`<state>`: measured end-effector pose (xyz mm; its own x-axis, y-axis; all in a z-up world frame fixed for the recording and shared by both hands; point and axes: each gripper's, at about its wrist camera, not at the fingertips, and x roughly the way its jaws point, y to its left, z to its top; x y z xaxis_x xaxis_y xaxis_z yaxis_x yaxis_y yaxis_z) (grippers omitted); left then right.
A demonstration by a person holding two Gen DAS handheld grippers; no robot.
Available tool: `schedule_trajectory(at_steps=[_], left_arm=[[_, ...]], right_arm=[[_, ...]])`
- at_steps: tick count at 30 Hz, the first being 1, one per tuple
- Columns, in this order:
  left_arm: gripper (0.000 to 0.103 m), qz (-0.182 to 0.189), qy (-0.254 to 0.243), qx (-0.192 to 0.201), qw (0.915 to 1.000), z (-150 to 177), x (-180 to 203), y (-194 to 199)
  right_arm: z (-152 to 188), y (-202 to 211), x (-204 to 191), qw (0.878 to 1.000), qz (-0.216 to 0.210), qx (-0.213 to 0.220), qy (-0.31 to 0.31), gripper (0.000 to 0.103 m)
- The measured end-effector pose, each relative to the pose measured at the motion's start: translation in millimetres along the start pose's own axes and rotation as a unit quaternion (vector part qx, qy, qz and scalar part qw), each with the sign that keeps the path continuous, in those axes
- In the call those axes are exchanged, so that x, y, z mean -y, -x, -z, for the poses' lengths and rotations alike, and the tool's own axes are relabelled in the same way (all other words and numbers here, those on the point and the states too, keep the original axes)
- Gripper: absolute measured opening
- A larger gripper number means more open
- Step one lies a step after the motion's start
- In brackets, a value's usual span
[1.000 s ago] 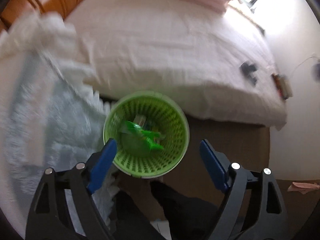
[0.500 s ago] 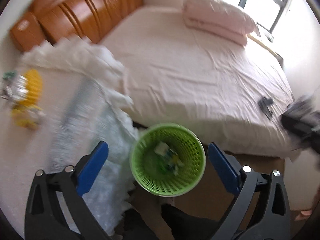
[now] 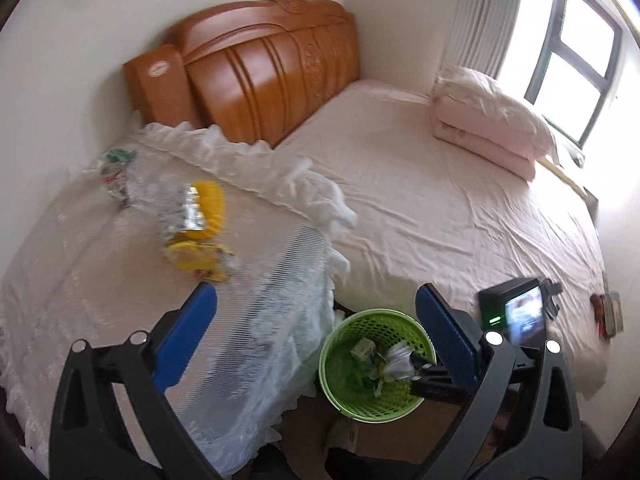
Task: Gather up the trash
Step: 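Move both tools back over the lace-covered bed, then grasp the red snack wrapper with the left tool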
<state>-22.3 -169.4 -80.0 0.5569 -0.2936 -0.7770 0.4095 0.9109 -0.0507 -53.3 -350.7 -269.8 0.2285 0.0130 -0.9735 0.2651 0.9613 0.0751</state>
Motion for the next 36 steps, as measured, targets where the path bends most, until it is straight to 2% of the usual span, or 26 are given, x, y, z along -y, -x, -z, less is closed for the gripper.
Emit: schedule_trajectory(at_steps=[3, 6, 10, 17, 21, 28, 36], left_arm=[[0.095, -0.006, 0.010, 0.001, 0.9999, -1, -14, 2], [0.095, -0.009, 0.017, 0.006, 0.9998, -4, -28, 7], [0.095, -0.009, 0.026, 0.016, 0.9995, -8, -42, 14], [0.095, -0.015, 0.048, 0.021, 0.9985, -10, -68, 20], [0.095, -0.026, 0.066, 0.026, 0.9972, -12, -88, 24], [0.095, -0.055, 0.110, 0.022, 0.9922, -7, -135, 22], [0.095, -0.083, 0.158, 0.000, 0.9840, -8, -193, -5]], right_arm=[[-4, 2, -11, 1.000, 0.008, 0.000, 0.004, 0.099], [-10, 32, -17, 0.999, 0.003, 0.041, -0.003, 0.099], [-26, 91, -25, 0.993, -0.026, 0.112, -0.008, 0.101], [-51, 150, -61, 0.984, -0.048, 0.172, 0.021, 0.101], [-59, 159, -84, 0.981, -0.059, 0.180, 0.046, 0.101], [-66, 153, -123, 0.980, -0.066, 0.169, 0.083, 0.101], [-76, 142, -155, 0.981, -0.078, 0.152, 0.096, 0.101]])
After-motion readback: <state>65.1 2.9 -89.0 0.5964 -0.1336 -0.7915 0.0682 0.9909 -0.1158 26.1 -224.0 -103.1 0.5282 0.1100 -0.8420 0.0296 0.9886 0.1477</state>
